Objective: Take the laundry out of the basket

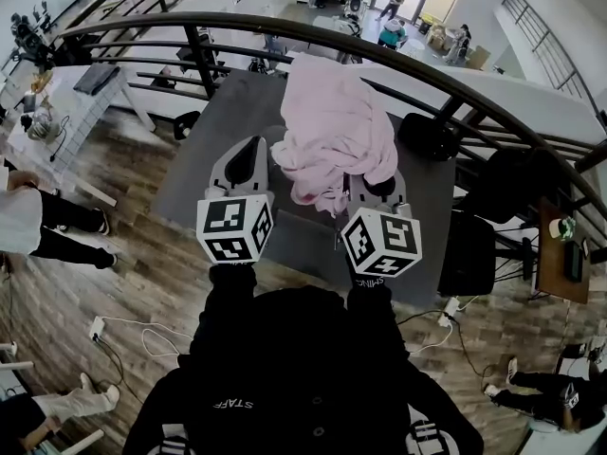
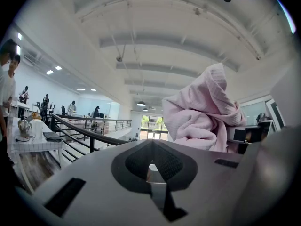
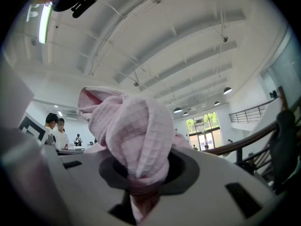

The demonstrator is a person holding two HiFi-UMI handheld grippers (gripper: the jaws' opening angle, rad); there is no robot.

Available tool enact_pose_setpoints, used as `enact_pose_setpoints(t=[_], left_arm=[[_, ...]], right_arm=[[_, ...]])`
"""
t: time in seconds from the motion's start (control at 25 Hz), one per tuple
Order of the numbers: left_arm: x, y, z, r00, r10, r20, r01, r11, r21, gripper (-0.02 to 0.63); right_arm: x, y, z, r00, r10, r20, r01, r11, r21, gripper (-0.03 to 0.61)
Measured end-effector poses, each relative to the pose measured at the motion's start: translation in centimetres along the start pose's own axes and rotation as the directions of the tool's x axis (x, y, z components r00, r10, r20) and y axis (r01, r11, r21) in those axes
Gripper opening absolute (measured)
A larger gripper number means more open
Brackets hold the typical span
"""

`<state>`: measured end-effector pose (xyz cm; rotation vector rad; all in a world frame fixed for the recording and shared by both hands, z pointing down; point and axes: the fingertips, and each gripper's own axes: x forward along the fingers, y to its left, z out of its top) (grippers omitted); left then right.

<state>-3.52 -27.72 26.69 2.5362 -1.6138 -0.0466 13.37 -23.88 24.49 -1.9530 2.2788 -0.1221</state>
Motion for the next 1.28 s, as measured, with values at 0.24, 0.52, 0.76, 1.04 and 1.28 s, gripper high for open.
enact_pose_setpoints(t=[0.24,0.52,0.76,1.04,1.28], left_arm=[[-0.4,0.2,-0.1,1.0,0.001,-0.002,-0.001,1.0,0.002,-0.002],[-0.6,0.1,-0.1,1.0,0.0,-0.004,0.001,1.0,0.003,-0.002],[-0.9,0.1,-0.3,1.0,0.004,-0.01,-0.004,1.0,0.009,-0.002],[-1.2,0.4,-0.2,1.0,0.013,-0.013,-0.013,1.0,0.008,-0.002],[-0.9,0.6,-0.7,1.0,0.022,-0.019,-0.022,1.0,0.001,-0.002]], right_arm=[[-0.2,0.4,-0.1,1.0,0.002,-0.001,-0.002,1.0,-0.006,0.114],[-0.5,0.4,-0.2,1.0,-0.004,-0.008,0.004,1.0,-0.01,0.114],[-0.7,0.6,-0.4,1.0,0.003,-0.012,-0.003,1.0,-0.012,0.114],[-0.8,0.8,-0.2,1.0,0.005,-0.017,-0.005,1.0,-0.018,0.114],[-0.5,0.5,-0.7,1.0,0.008,-0.021,-0.008,1.0,-0.015,0.114]])
